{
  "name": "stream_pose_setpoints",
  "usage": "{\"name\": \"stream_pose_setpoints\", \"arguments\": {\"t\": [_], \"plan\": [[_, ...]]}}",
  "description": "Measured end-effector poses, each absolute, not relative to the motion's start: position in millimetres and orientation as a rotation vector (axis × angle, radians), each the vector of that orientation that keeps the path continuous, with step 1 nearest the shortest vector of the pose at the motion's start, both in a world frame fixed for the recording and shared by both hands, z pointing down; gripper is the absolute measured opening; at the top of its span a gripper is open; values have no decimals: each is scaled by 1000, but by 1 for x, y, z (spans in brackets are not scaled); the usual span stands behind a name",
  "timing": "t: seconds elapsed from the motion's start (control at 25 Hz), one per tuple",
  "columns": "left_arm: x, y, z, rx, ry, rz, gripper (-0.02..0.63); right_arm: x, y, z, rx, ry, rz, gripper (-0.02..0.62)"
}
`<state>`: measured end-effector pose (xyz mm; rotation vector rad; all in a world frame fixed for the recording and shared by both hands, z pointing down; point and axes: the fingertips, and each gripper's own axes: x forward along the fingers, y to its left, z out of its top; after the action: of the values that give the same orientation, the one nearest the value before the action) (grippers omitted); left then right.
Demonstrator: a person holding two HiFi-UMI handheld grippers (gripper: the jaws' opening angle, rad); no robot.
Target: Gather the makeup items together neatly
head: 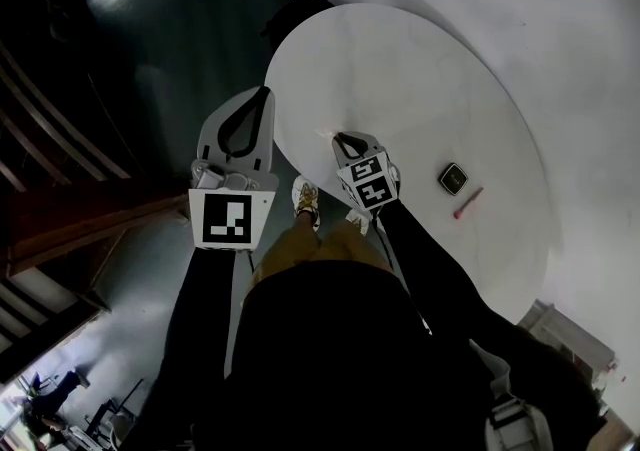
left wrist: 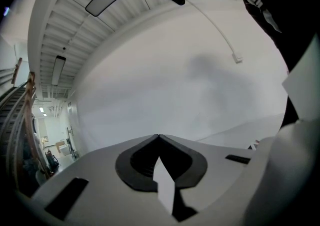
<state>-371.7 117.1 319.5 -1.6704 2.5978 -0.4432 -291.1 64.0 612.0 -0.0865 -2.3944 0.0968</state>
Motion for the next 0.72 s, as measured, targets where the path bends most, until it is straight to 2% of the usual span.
{"name": "stream_pose_setpoints", "arguments": {"t": [0.36, 0.72], "plan": [[-348, 69, 314, -1806, 2482, -408, 15, -276, 8, 527, 161, -2544, 145, 60], [-274, -7, 304, -2023, 2270, -344, 15, -185, -66, 457, 523, -2647, 255, 61]]}}
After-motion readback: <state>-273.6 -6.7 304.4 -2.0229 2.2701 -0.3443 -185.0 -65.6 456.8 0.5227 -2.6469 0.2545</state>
